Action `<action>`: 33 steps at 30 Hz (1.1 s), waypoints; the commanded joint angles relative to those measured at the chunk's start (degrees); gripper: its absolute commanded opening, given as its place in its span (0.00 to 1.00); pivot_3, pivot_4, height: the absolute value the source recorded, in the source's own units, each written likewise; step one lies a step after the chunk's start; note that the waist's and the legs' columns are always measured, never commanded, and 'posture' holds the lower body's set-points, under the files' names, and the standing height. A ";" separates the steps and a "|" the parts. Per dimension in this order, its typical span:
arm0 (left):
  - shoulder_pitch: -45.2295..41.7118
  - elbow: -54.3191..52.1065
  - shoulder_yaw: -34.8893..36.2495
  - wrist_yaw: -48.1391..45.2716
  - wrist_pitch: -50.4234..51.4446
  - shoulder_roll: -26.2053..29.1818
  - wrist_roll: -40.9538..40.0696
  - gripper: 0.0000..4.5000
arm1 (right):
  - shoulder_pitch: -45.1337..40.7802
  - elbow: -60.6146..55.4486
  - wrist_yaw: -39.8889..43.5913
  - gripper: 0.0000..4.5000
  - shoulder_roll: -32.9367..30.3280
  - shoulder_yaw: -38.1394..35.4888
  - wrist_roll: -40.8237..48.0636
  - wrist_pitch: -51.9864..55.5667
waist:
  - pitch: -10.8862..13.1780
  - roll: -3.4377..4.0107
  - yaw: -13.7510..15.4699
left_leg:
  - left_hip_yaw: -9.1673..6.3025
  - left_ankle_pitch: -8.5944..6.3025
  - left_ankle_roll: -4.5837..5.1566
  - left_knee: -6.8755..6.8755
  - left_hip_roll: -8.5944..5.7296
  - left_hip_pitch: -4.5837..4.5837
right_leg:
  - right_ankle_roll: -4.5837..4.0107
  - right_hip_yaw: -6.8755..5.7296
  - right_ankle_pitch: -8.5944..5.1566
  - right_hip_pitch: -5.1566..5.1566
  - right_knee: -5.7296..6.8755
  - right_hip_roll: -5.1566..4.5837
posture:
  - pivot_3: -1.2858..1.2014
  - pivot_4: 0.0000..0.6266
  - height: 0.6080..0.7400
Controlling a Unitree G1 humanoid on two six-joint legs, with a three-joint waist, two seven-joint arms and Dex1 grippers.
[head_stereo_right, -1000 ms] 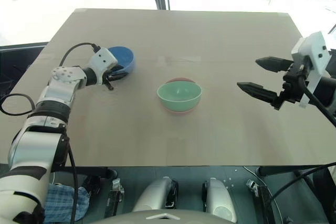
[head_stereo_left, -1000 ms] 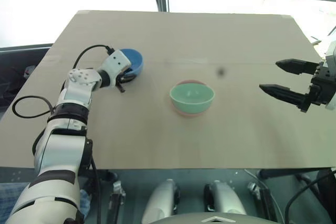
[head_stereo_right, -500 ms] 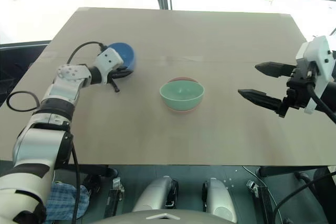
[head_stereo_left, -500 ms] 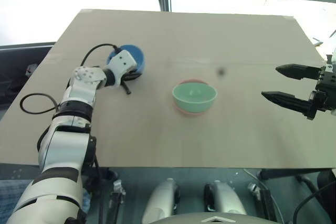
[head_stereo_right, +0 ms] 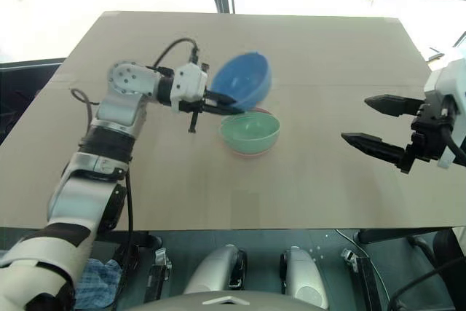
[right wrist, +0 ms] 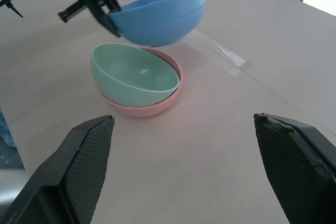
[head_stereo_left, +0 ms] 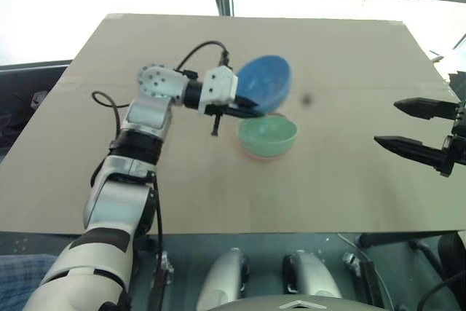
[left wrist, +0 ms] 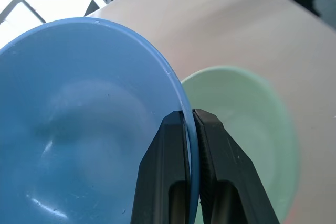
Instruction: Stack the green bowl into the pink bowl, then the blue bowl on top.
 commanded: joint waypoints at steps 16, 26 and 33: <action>1.48 -10.01 -0.02 2.40 12.16 4.31 -15.45 0.76 | 3.16 -2.38 -2.43 1.00 -1.34 -3.92 1.99 -1.82 | 0.00 0.00 0.12 | -0.11 -0.17 0.29 0.59 0.00 0.05 | 0.08 -0.09 0.02 0.29 0.12 0.04 | 0.52 0.24 1.00; 12.25 -15.38 11.23 26.25 22.42 7.71 -9.38 0.76 | 5.01 1.24 -0.75 1.00 -0.10 -1.55 -1.91 -7.01 | -0.01 0.01 -0.03 | -0.11 -0.17 0.29 0.59 0.02 0.13 | 0.09 -0.06 0.02 0.32 0.19 0.06 | 0.52 0.24 1.00; 24.90 -23.95 18.61 33.33 25.80 11.12 -10.21 0.76 | 5.55 6.50 3.82 1.00 0.77 2.37 -5.42 -13.09 | -0.01 0.01 0.35 | -0.09 -0.17 0.26 0.56 0.03 0.18 | 0.08 -0.02 0.02 0.33 0.19 -0.04 | 0.52 0.24 1.00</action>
